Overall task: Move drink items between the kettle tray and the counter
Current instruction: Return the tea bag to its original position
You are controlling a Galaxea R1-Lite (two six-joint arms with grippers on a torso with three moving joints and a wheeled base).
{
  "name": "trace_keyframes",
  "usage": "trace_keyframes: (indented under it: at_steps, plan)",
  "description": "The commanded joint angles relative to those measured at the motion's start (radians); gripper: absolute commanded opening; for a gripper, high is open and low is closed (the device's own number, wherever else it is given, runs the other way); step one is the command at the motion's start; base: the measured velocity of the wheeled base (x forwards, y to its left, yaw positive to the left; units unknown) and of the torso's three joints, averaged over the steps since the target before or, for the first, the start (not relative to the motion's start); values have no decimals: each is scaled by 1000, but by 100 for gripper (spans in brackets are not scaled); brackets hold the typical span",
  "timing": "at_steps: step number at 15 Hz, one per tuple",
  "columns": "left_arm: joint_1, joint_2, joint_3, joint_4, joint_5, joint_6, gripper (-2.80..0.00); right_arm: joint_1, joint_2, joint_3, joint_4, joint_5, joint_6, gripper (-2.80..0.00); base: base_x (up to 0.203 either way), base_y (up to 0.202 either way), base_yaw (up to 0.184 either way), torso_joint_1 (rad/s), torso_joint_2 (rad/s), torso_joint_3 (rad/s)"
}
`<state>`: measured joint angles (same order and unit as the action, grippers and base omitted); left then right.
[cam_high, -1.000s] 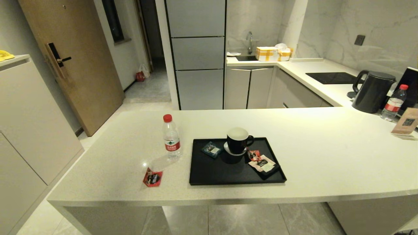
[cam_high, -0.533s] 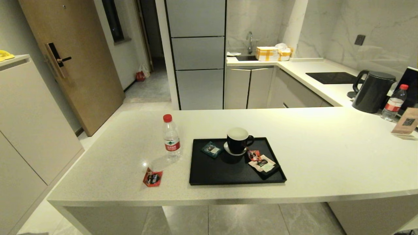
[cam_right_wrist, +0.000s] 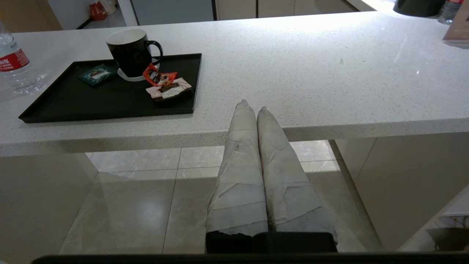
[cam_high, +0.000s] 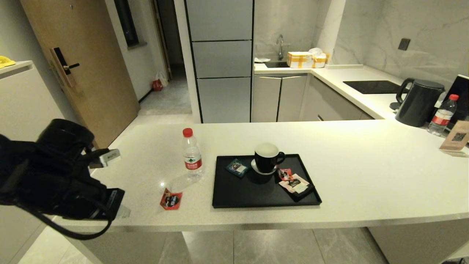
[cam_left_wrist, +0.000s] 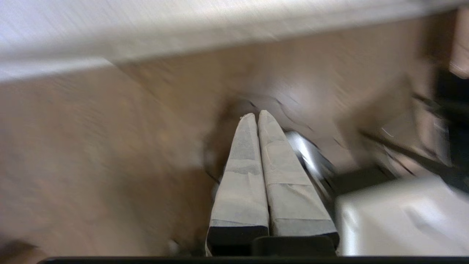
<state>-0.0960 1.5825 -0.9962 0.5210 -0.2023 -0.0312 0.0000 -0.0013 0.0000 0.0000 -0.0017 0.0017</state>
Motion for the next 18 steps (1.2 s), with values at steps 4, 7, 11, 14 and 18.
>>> trace_keyframes:
  at_steps: [4, 7, 11, 14, 18]
  plan:
    - [-5, 214, -10, -226, 145, -3, 0, 0, 1, 2, 0, 0, 0, -280, 0, 0, 0, 0, 0, 0]
    - [-20, 309, -16, -265, 163, -3, 0, 0, 1, 2, 0, 0, 0, -280, 0, 0, 0, 0, 0, 0]
    - [-61, 374, -15, -309, 201, -7, 0, 0, 1, 2, 0, 0, 0, -280, 0, 0, 0, 0, 0, 0]
    - [-71, 422, -19, -394, 213, -9, 0, 0, 1, 2, 0, 0, 0, -280, 0, 0, 0, 0, 0, 0]
    - [-71, 473, -46, -411, 230, -14, 0, 0, 1, 2, 0, 0, 0, -280, 0, 0, 0, 0, 0, 0]
